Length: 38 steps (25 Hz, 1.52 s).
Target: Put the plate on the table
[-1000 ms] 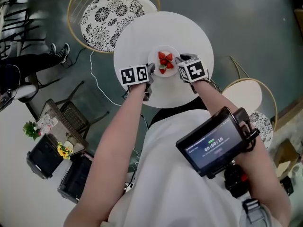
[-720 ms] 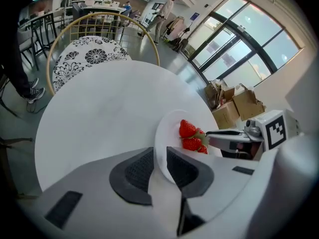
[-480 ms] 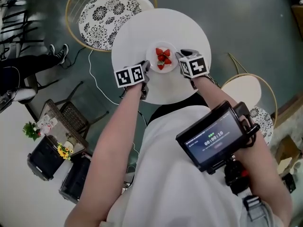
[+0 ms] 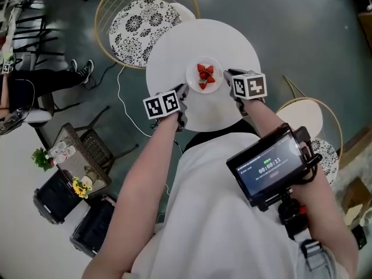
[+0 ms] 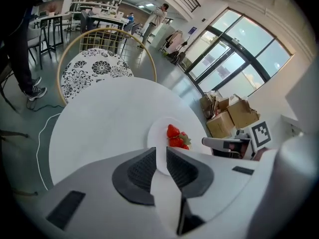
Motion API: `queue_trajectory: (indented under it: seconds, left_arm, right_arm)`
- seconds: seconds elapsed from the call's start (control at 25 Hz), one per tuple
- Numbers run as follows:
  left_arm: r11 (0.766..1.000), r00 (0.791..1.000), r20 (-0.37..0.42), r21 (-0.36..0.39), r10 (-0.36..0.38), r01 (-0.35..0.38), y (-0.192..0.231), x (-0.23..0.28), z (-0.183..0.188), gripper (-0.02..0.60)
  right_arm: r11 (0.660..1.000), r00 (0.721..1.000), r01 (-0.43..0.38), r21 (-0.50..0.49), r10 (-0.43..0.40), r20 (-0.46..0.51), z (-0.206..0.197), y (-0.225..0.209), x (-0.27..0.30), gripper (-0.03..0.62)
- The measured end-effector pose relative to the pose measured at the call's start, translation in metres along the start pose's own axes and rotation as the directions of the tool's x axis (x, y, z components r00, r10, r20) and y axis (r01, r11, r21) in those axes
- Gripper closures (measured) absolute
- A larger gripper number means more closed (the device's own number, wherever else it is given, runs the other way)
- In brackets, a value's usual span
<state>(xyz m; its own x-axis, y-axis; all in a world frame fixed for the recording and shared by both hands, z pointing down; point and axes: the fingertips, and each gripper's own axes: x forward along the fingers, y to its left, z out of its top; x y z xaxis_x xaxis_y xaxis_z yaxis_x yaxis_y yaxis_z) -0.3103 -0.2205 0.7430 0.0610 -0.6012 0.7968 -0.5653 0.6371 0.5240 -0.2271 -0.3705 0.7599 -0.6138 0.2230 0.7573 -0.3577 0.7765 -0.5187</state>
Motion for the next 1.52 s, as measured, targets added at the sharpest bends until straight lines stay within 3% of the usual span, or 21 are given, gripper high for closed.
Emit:
queue_trajectory:
  seconds: [0.28, 0.4, 0.56, 0.92, 1.04, 1.28, 1.52]
  left_arm:
    - [0.998, 0.996, 0.064, 0.026, -0.056, 0.054, -0.009, -0.026, -0.015, 0.523]
    - [0.992, 0.989, 0.101, 0.079, -0.11, 0.102, -0.023, -0.045, -0.025, 0.523]
    - [0.982, 0.974, 0.154, 0.107, -0.168, 0.153, -0.035, -0.083, -0.047, 0.523]
    - [0.954, 0.955, 0.194, 0.244, -0.226, 0.176, -0.029, -0.117, -0.046, 0.561]
    - [0.936, 0.94, 0.215, 0.29, -0.267, 0.199, -0.038, -0.142, -0.056, 0.577]
    - [0.878, 0.922, 0.196, 0.419, -0.335, 0.23, -0.065, -0.158, -0.074, 0.577]
    - [0.848, 0.906, 0.173, 0.452, -0.387, 0.276, -0.08, -0.17, -0.099, 0.577]
  right_arm:
    - [0.998, 0.998, -0.061, 0.023, 0.06, 0.037, -0.008, 0.014, -0.022, 0.53]
    - [0.997, 0.996, -0.068, 0.026, 0.066, 0.062, -0.016, 0.026, -0.041, 0.582]
    - [0.993, 0.987, -0.108, 0.04, 0.103, 0.121, -0.031, 0.056, -0.079, 0.583]
    - [0.987, 0.97, -0.151, 0.058, 0.136, 0.204, -0.037, 0.076, -0.103, 0.583]
    - [0.983, 0.957, -0.183, 0.01, 0.176, 0.232, -0.049, 0.104, -0.123, 0.583]
    - [0.974, 0.938, -0.215, -0.072, 0.227, 0.264, -0.063, 0.134, -0.154, 0.589]
    - [0.97, 0.924, -0.225, -0.091, 0.242, 0.296, -0.086, 0.15, -0.175, 0.589]
